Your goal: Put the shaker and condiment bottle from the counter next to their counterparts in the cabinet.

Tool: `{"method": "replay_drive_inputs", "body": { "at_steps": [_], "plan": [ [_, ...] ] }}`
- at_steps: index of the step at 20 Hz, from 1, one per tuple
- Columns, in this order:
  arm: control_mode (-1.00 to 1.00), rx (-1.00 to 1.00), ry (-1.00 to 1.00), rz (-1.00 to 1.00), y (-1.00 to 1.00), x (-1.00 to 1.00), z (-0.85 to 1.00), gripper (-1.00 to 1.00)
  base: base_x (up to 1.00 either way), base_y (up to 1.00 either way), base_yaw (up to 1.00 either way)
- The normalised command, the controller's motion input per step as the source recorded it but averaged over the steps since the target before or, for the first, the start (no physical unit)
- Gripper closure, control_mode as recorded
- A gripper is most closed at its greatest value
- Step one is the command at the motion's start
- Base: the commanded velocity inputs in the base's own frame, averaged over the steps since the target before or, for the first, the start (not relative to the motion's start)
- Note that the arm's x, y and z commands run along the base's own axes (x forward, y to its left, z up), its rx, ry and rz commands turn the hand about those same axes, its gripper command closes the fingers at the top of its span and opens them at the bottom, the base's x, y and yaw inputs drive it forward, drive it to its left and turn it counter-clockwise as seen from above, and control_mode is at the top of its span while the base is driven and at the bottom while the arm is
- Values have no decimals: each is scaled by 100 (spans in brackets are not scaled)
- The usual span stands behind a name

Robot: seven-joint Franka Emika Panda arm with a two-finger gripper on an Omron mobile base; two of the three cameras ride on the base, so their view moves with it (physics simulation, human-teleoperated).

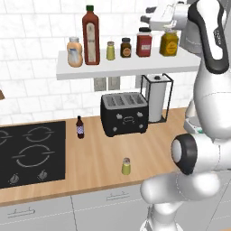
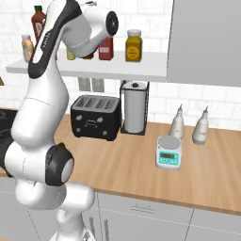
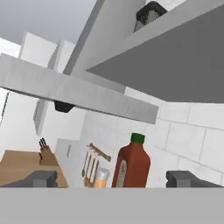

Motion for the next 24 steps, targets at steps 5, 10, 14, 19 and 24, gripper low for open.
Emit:
{"method": "replay_drive_inputs", "body": {
  "at_steps": [5,10,14,19,24],
  "plan": [
    [-100,0,-12,-5,-99,-100,-100,-100,0,0,0],
    [-100,0,-3,-3,-86,-100,-100,-100,0,0,0],
    [-100,-9,3,0,-46,-71,-96,-100,0,0,0],
    [-100,-21,8,10,-8,-16,-85,-100,0,0,0],
    [-100,-27,4,23,0,-6,-100,-100,0,0,0]
  ]
}}
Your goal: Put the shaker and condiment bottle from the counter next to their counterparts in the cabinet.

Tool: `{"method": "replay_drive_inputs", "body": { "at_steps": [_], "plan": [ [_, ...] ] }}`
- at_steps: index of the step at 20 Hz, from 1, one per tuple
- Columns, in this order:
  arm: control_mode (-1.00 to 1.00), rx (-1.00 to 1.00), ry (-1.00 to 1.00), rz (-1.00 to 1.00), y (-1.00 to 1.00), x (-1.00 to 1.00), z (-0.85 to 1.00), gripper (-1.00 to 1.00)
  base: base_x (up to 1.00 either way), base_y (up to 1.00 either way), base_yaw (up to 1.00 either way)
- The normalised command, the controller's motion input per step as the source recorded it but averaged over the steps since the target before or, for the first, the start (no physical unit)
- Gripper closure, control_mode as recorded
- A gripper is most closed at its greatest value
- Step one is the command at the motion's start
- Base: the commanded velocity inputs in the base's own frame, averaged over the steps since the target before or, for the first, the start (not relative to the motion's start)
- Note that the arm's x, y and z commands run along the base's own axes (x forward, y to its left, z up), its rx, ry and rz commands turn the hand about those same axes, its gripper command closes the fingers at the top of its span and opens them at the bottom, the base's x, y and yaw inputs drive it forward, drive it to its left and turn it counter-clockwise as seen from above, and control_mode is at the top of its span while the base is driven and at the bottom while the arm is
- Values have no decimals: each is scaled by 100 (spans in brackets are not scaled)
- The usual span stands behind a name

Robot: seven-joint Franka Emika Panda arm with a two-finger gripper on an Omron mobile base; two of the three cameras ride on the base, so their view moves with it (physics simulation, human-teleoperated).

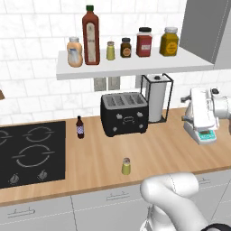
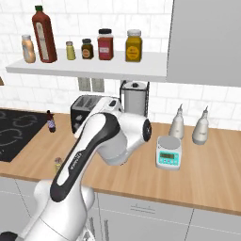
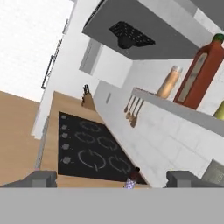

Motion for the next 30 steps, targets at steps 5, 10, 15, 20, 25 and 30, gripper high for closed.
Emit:
{"method": "replay_drive_inputs", "body": {
  "at_steps": [5,10,15,20,25,30],
  "plan": [
    [-100,-10,6,42,-6,4,-100,-100,0,0,0],
    [-100,0,-1,56,12,39,-100,-100,0,0,0],
    [-100,0,-15,14,59,14,-95,-100,0,0,0],
    [-100,0,-1,0,26,-4,-84,-100,0,0,0],
    [-100,0,0,-1,37,0,-45,-100,0,0,0],
    [-100,0,13,0,42,12,-6,-100,0,0,0]
  ]
}}
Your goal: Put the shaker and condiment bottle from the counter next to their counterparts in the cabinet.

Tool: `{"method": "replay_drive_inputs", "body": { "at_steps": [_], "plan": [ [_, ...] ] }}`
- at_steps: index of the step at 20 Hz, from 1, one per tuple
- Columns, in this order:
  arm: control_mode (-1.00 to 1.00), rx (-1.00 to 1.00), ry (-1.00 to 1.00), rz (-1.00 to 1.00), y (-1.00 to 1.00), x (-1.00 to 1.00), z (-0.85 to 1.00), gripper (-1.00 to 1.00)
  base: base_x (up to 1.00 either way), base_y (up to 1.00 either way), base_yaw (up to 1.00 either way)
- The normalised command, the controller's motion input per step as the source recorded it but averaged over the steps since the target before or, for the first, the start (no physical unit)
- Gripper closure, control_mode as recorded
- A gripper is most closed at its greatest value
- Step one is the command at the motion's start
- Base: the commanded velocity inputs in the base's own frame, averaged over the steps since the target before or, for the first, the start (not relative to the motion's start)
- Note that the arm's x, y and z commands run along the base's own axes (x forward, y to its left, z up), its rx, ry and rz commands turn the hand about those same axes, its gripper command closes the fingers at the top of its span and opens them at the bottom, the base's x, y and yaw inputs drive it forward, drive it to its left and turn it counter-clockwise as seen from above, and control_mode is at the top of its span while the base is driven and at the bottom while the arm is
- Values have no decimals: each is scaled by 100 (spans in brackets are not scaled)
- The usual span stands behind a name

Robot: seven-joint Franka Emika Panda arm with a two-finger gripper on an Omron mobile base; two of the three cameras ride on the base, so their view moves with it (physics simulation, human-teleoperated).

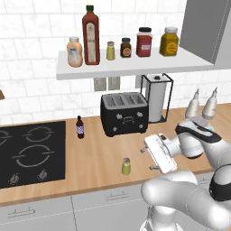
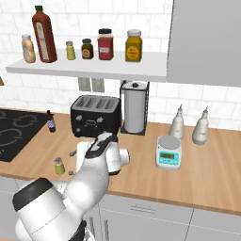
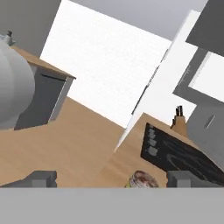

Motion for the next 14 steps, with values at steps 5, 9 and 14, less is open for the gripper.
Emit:
{"method": "replay_drive_inputs", "body": {
  "at_steps": [5,9,14],
  "plan": [
    [-100,-7,44,1,25,24,-9,-100,0,0,0],
    [-100,-1,32,13,-4,37,-41,-100,0,0,0],
    [-100,0,1,4,0,0,-18,-100,0,0,0]
  ]
}}
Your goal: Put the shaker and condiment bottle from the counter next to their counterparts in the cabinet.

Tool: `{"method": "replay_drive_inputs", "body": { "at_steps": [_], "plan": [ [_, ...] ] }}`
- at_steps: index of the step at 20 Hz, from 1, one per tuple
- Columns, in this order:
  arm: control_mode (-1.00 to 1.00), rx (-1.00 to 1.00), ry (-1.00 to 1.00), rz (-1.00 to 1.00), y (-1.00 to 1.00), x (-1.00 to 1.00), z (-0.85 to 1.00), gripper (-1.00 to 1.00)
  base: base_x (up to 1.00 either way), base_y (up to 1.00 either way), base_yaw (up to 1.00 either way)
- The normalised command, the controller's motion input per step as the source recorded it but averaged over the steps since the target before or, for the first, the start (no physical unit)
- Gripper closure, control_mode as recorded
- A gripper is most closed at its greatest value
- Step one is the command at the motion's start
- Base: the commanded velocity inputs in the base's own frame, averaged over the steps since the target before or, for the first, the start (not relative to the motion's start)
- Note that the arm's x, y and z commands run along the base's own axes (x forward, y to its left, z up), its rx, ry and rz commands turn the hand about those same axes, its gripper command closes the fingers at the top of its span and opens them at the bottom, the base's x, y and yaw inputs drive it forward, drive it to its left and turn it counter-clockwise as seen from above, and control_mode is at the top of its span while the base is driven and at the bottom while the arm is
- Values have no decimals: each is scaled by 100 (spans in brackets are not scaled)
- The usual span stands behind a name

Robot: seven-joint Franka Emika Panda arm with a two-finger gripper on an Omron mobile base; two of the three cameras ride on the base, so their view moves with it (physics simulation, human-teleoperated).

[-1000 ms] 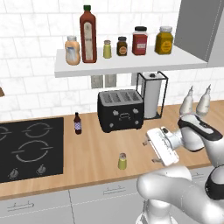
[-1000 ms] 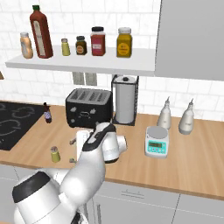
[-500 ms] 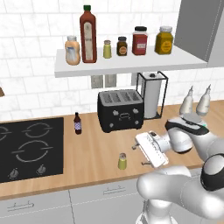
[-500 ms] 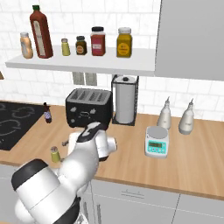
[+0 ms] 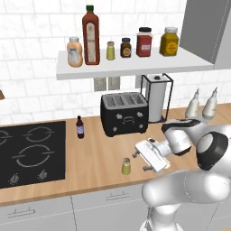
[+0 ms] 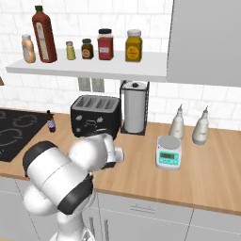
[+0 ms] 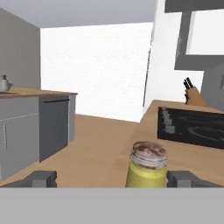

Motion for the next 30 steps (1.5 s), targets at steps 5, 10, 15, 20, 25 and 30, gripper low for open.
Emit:
{"method": "replay_drive_inputs", "body": {
  "at_steps": [5,10,15,20,25,30],
  "plan": [
    [-100,2,-3,-10,10,18,-41,-100,0,0,0],
    [-100,2,0,-7,3,16,-15,-100,0,0,0],
    [-100,0,0,0,0,5,0,-100,0,0,0],
    [-100,0,-1,0,6,0,0,-100,0,0,0],
    [-100,0,0,0,12,0,0,-100,0,0,0],
    [-100,0,0,0,22,0,0,-100,0,0,0]
  ]
}}
